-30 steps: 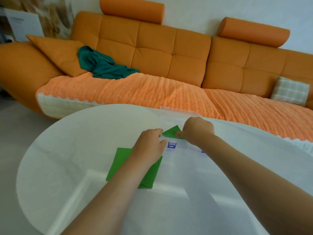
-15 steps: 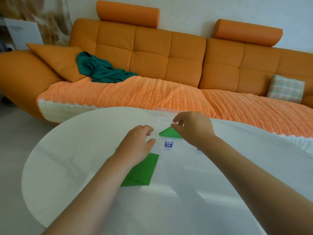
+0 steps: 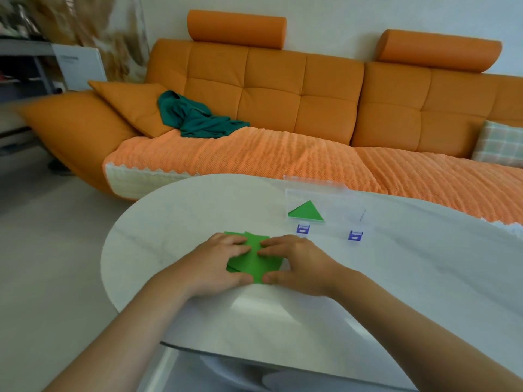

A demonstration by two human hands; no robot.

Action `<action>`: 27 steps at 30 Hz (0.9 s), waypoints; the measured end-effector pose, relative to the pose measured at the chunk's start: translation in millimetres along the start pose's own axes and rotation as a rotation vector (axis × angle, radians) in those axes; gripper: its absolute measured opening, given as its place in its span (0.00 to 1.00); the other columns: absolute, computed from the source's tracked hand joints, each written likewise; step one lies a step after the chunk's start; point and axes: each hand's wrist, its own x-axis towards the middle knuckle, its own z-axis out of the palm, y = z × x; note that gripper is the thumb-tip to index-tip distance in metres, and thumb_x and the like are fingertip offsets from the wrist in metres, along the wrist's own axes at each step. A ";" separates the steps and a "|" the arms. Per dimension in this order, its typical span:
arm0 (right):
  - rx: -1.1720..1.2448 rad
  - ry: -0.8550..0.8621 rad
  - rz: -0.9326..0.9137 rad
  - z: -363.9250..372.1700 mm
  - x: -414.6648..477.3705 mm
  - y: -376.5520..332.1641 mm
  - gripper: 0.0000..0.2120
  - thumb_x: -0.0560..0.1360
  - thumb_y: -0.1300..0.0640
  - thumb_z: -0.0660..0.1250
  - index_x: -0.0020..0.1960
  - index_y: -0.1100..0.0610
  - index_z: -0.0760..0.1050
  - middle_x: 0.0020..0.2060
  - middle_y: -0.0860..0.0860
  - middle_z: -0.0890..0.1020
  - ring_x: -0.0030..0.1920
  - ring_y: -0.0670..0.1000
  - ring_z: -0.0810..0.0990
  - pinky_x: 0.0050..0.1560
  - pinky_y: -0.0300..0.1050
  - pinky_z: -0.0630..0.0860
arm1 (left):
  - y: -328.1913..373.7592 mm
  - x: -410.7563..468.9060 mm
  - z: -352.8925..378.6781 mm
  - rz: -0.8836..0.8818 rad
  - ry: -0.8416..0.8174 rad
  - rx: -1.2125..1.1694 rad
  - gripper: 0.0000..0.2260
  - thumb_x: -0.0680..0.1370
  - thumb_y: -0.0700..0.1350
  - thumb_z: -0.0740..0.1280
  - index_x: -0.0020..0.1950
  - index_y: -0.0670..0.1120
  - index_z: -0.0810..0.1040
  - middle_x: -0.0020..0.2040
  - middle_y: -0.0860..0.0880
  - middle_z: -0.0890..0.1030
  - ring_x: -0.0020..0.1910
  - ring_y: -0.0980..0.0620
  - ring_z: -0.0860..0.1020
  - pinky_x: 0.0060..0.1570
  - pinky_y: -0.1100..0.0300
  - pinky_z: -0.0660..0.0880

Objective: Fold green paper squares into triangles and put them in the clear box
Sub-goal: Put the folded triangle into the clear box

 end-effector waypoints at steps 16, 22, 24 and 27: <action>-0.156 0.348 -0.046 -6.9 -14.8 11.4 0.11 0.75 0.58 0.68 0.55 0.48 0.83 0.45 0.46 0.86 0.44 0.53 0.83 0.46 0.51 0.78 | 16.0 1.4 -1.5 0.058 0.189 -0.134 0.24 0.76 0.58 0.70 0.71 0.55 0.73 0.67 0.59 0.72 0.68 0.60 0.66 0.69 0.62 0.62; -0.243 0.341 -0.062 -16.3 -46.5 26.0 0.08 0.71 0.53 0.68 0.48 0.46 0.84 0.37 0.43 0.83 0.36 0.51 0.79 0.38 0.49 0.75 | 59.5 10.6 13.8 0.225 0.260 -0.175 0.10 0.75 0.48 0.72 0.56 0.55 0.83 0.48 0.63 0.78 0.52 0.61 0.75 0.55 0.60 0.73; -0.167 0.281 -0.014 -21.2 -57.6 31.0 0.10 0.71 0.51 0.67 0.50 0.46 0.84 0.41 0.42 0.83 0.39 0.49 0.79 0.41 0.48 0.76 | 67.0 14.0 19.1 0.219 0.229 -0.183 0.07 0.77 0.47 0.71 0.53 0.55 0.84 0.46 0.59 0.81 0.47 0.59 0.77 0.49 0.56 0.76; -0.053 0.115 0.141 -31.9 -74.7 46.2 0.21 0.69 0.55 0.63 0.59 0.44 0.81 0.54 0.40 0.80 0.51 0.44 0.77 0.54 0.43 0.75 | 77.2 21.1 27.3 0.222 0.217 -0.195 0.06 0.77 0.48 0.70 0.52 0.56 0.84 0.45 0.57 0.82 0.45 0.57 0.77 0.47 0.56 0.76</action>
